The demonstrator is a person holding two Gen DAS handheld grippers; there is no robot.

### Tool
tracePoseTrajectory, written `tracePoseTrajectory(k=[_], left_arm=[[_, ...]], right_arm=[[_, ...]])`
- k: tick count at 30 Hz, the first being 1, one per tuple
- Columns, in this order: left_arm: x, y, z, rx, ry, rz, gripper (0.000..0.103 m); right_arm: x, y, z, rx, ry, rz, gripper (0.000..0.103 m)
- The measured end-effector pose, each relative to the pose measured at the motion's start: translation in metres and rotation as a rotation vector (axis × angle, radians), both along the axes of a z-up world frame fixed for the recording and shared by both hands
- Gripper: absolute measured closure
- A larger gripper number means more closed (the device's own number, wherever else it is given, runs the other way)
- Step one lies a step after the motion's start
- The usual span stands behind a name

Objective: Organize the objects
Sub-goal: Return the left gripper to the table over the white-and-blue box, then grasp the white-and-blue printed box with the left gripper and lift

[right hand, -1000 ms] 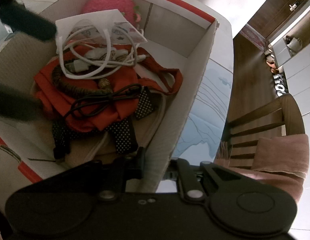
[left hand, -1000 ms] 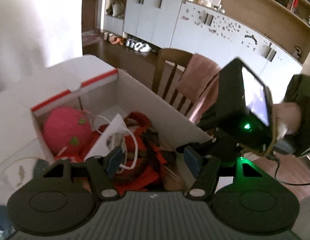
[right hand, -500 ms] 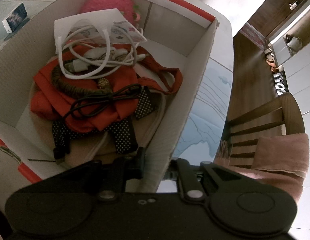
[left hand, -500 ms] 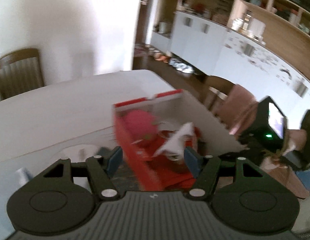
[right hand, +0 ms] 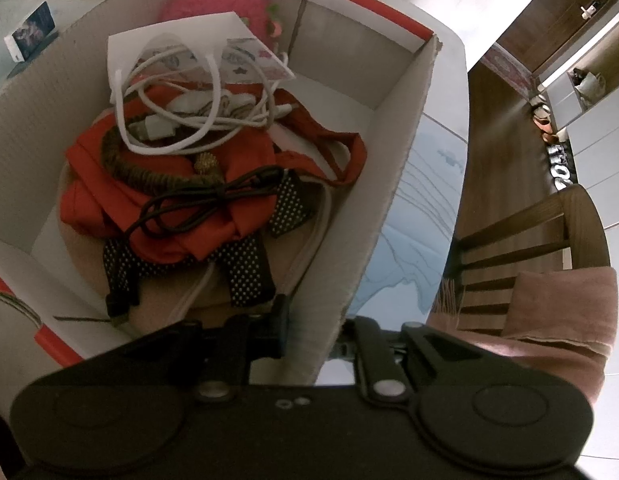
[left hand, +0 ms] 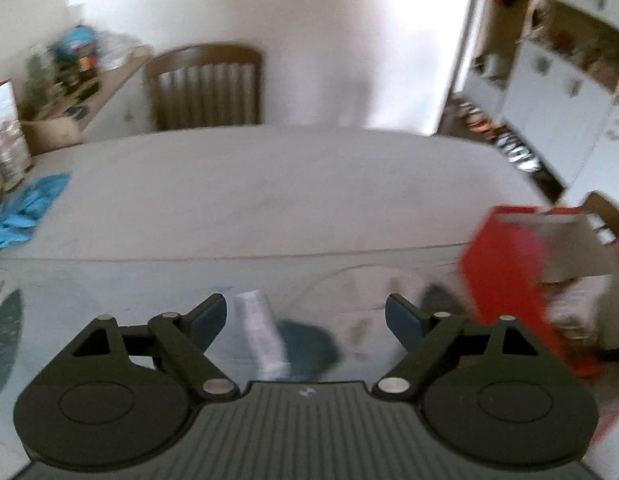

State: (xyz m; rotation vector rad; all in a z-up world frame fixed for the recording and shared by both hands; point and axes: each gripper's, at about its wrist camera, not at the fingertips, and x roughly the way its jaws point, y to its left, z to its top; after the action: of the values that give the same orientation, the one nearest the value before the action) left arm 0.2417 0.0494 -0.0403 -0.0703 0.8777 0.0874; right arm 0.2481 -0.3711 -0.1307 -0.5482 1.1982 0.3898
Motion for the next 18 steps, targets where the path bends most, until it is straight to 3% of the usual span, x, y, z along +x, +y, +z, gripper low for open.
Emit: tracePoseTrajectory(k=[11, 18], left_arm=[[0.037, 0.014, -0.064, 0.037, 0.134, 0.091, 0.016], [0.048, 0.020, -0.083, 0.031, 0.183, 0.129, 0.018]], right_arm=[[0.003, 0.003, -0.004, -0.015, 0.007, -0.013, 0.089], [0.003, 0.003, -0.006, -0.018, 0.012, -0.023, 0.089]])
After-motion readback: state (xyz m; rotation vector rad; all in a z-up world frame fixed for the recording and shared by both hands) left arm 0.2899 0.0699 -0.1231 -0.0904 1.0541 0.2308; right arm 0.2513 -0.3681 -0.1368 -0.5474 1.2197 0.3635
